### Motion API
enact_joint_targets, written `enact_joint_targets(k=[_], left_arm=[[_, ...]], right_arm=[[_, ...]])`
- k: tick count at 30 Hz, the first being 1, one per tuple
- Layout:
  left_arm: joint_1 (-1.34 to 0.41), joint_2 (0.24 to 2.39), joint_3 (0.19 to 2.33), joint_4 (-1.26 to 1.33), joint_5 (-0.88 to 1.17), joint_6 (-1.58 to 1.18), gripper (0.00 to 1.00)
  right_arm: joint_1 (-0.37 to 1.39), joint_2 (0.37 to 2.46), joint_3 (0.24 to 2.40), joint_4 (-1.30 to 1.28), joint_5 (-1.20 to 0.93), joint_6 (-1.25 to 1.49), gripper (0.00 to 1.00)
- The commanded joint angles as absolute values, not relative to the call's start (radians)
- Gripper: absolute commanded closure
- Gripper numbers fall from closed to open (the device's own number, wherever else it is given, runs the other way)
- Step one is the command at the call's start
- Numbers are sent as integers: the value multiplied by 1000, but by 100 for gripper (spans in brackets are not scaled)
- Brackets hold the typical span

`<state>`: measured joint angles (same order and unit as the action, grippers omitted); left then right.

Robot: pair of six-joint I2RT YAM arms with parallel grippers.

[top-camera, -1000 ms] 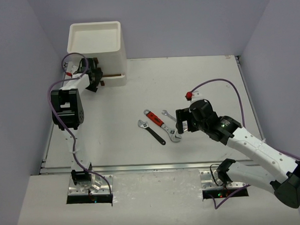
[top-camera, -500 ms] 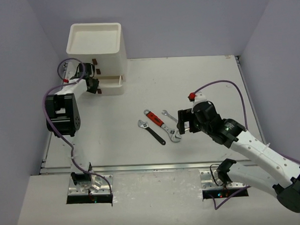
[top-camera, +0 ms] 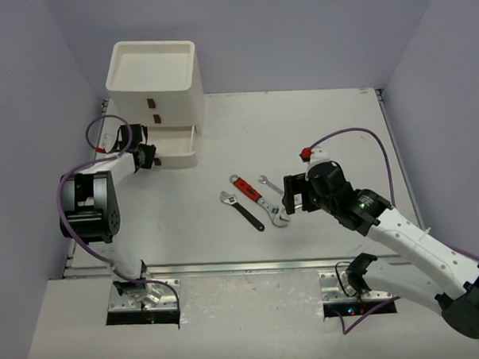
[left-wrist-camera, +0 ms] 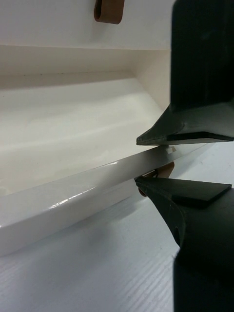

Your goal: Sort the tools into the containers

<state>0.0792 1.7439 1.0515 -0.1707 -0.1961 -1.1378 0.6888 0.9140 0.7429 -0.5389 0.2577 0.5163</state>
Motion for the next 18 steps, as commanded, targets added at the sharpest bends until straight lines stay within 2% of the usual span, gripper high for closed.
enact_joint_targets(k=[1,3,8,10,18], left_arm=[[77,1656,979,-141,-91,-1075,85],[77,1630,919,-104,-69,-1065,70],[87,1599,876,-33,-15,-1043,8],[87,1584,878,-30,0,-1035,0],[86,1327,898,-131,6,-950,0]], right_arm=[[686,951,759,-504,291,503,1],[686,996,771,-509,322,496,1],[681,1133,823,-531,333,489,1],[671,1189,844,-531,324,469,1],[606,1475,970,-489,216,250,1]])
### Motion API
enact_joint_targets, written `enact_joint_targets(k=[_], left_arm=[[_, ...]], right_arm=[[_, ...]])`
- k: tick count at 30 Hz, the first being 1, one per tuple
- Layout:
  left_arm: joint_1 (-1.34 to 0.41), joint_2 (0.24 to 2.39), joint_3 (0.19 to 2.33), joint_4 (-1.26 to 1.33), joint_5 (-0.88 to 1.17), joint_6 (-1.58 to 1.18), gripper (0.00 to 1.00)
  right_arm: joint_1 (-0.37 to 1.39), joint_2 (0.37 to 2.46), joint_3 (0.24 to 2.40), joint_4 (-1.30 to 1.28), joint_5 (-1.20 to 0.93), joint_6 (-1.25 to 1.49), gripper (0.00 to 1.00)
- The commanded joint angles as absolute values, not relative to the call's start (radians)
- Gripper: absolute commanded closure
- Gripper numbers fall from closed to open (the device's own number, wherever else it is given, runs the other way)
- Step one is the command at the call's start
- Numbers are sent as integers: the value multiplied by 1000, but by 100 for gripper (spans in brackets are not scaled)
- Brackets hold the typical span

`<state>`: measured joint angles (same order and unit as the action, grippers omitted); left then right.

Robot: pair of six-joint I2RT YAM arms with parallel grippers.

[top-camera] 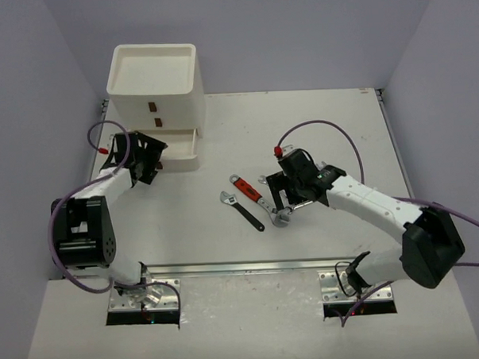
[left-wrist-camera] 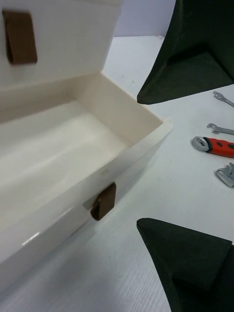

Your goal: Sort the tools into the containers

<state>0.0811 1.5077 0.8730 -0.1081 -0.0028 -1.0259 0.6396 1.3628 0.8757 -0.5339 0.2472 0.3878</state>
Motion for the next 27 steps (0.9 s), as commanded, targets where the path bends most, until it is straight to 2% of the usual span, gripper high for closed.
enact_joint_targets(k=[1,3,6,11,13,20,27], left_arm=[[86,1280,895,-150,-11,-920,0],[87,1193,886,-186,-40,-863,0],[84,1002,837,-241,-10,-794,0],[81,772,790,-301,75,-658,0],[81,700,822,-381,94,-583,0],[81,674,861,-519,119,-416,0],[81,647,774,-475,147,-404,0]], right_arm=[[592,1510,988,-489,187,230,1],[563,1567,1014,-491,110,196,3],[514,1654,1078,-491,43,124,11],[483,1843,1219,-549,18,44,20],[482,1917,1295,-587,33,20,27],[483,2061,1349,-640,80,27,54],[494,2133,1339,-652,70,34,70]])
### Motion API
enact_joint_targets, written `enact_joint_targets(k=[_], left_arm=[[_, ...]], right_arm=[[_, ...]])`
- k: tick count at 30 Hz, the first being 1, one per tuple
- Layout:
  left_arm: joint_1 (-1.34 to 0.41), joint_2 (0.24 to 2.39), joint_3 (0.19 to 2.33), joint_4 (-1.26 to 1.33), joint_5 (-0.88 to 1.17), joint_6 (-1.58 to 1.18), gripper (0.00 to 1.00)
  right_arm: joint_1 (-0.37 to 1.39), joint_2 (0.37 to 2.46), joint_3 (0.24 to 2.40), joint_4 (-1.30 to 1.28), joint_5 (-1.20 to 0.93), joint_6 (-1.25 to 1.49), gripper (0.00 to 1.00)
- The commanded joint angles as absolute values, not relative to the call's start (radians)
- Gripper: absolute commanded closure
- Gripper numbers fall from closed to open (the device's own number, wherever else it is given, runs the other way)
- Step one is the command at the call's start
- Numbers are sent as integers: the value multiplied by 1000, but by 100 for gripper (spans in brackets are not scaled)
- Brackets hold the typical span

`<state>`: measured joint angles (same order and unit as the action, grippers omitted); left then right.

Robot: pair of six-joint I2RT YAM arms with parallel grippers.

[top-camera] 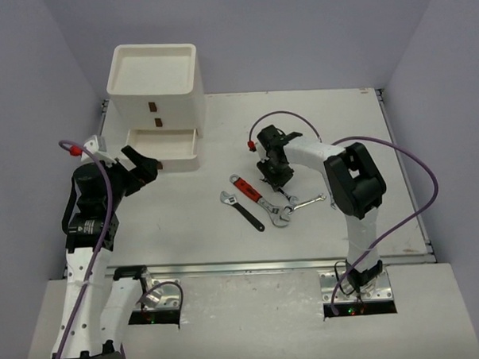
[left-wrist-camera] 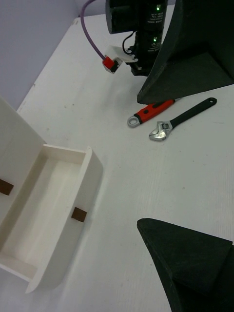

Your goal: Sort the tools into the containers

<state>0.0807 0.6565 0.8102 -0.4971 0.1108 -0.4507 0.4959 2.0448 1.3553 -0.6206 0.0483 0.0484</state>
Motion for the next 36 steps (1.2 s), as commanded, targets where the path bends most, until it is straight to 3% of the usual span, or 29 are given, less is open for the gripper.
enact_joint_targets(k=[1,3,6,7,17,25,32,36], left_arm=[[81,650,766,-470,150,-405,0],[81,661,758,-468,146,-403,0],[81,666,754,-466,154,-403,0],[81,662,751,-463,157,-403,0],[81,638,733,-446,181,-408,0],[79,637,609,-301,369,-539,0],[26,667,384,90,527,-724,0],[-107,717,243,434,500,-857,0]], right_arm=[[494,2137,1340,-653,64,35,71],[495,2149,1347,-663,59,34,77],[494,2156,1360,-666,104,37,98],[495,2154,1361,-663,121,44,100],[495,1968,1287,-586,186,118,100],[495,1842,1225,-535,180,157,100],[498,1760,1201,-499,153,158,100],[525,1689,1190,-500,119,163,100]])
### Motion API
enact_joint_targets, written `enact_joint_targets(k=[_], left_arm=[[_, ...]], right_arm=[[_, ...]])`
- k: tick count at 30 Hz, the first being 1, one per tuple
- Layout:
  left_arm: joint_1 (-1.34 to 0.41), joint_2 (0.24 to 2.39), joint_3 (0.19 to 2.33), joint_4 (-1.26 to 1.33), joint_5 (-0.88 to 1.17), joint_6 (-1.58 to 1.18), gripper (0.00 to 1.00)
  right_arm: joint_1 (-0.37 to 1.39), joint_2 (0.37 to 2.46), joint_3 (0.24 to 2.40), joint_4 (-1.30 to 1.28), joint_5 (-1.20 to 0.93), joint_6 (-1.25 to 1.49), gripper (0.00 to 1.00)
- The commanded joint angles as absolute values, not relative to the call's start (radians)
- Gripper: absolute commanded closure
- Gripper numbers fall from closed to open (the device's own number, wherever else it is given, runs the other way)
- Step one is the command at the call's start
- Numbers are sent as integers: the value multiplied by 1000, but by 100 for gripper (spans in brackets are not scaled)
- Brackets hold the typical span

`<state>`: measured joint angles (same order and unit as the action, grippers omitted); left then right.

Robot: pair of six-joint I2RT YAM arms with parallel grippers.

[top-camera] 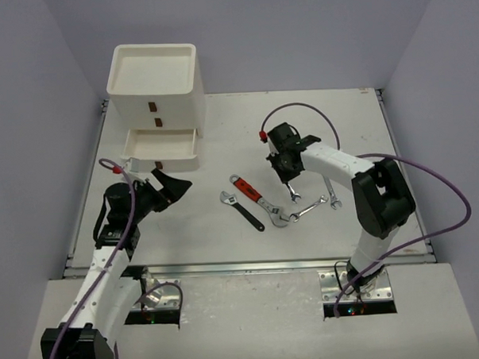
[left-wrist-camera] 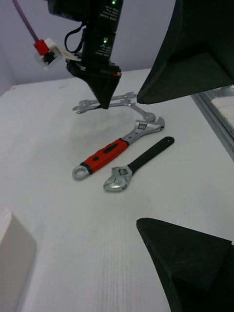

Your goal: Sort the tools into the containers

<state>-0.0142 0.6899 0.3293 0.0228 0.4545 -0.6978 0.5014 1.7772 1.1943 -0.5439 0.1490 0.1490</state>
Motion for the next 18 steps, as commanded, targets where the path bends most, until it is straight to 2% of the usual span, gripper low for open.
enact_joint_targets(k=[1,8,11,18], left_arm=[[-149,748,213,596,482,-887,0],[-339,1003,247,869,360,-909,0],[-429,1109,294,920,290,-920,3],[-501,1285,343,1065,239,-973,11]], right_arm=[[546,1663,1189,-499,105,167,100],[701,1527,1180,-468,30,226,100],[756,1486,1176,-451,36,263,100],[828,1460,1204,-440,65,285,100]])
